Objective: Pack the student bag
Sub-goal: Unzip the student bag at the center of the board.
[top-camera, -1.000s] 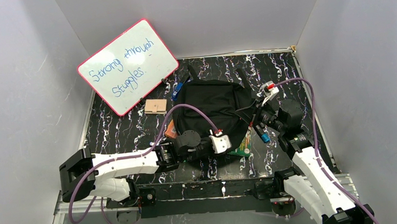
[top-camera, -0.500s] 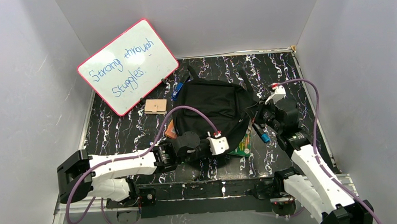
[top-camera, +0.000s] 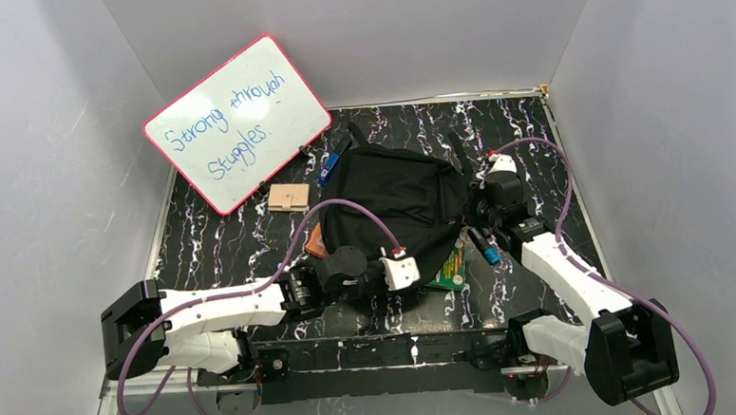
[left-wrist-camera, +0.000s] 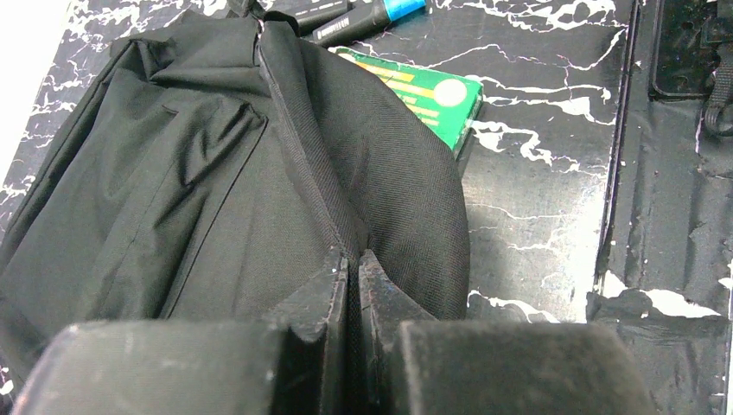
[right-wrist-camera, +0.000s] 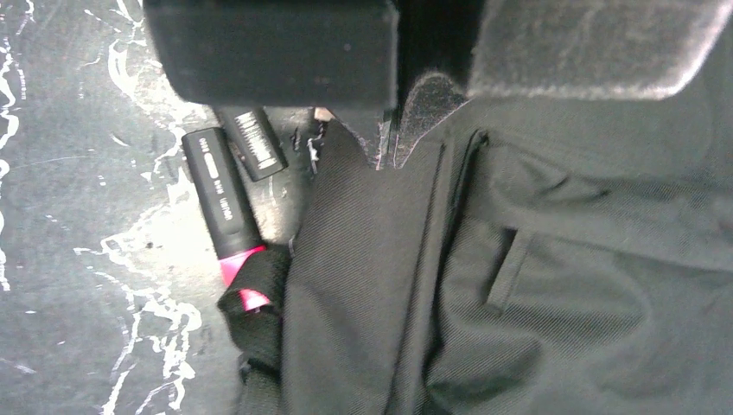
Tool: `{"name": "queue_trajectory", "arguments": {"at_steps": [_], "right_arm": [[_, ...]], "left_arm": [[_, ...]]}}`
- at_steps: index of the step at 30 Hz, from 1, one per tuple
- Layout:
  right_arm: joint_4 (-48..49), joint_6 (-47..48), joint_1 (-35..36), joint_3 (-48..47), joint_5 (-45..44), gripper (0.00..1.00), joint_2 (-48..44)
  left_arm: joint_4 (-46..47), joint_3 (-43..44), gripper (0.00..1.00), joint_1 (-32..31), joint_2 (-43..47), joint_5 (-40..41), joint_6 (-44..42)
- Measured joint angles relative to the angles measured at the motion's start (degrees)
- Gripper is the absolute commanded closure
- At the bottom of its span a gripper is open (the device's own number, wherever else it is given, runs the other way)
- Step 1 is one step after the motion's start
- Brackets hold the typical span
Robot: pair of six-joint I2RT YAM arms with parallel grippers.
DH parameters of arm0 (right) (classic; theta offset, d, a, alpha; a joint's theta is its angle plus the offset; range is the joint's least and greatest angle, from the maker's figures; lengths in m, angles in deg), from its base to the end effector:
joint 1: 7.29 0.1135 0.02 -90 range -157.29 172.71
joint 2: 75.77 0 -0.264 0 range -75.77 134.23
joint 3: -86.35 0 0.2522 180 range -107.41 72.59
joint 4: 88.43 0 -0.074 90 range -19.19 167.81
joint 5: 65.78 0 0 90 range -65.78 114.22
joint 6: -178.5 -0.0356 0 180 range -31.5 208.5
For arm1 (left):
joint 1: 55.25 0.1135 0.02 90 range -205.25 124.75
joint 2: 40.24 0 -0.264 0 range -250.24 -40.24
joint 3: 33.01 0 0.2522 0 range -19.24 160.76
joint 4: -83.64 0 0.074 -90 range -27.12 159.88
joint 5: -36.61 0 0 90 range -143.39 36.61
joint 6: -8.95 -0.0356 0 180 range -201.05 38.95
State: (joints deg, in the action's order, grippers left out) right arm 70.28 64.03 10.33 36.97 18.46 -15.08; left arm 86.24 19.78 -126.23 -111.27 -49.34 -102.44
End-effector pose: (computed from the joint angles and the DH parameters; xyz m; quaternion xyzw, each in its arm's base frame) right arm 0.2205 0.0663 0.2353 0.0764 0.8730 0.1311 0.4635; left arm 0.0934 -0.2631 0.2547 0.5598 0.5667 -0.2277 0.5601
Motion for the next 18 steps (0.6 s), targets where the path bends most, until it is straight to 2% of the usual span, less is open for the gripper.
{"name": "queue_trajectory", "arguments": {"at_steps": [12, 15, 18], "right_arm": [[3.69, -0.04, 0.55, -2.54, -4.81, 1.0, 6.84], [4.57, 0.5, 0.55, -2.67, -5.53, 1.0, 7.19], [7.89, 2.99, -0.83, -2.67, -8.09, 1.0, 7.1]], "left_arm": [[-0.04, -0.28, 0.99, 0.42, 0.61, 0.11, -0.02], [0.0, -0.33, 0.66, 0.42, 0.74, 0.13, 0.15], [-1.2, -0.44, 0.46, 0.0, 1.44, -0.57, 0.76]]}}
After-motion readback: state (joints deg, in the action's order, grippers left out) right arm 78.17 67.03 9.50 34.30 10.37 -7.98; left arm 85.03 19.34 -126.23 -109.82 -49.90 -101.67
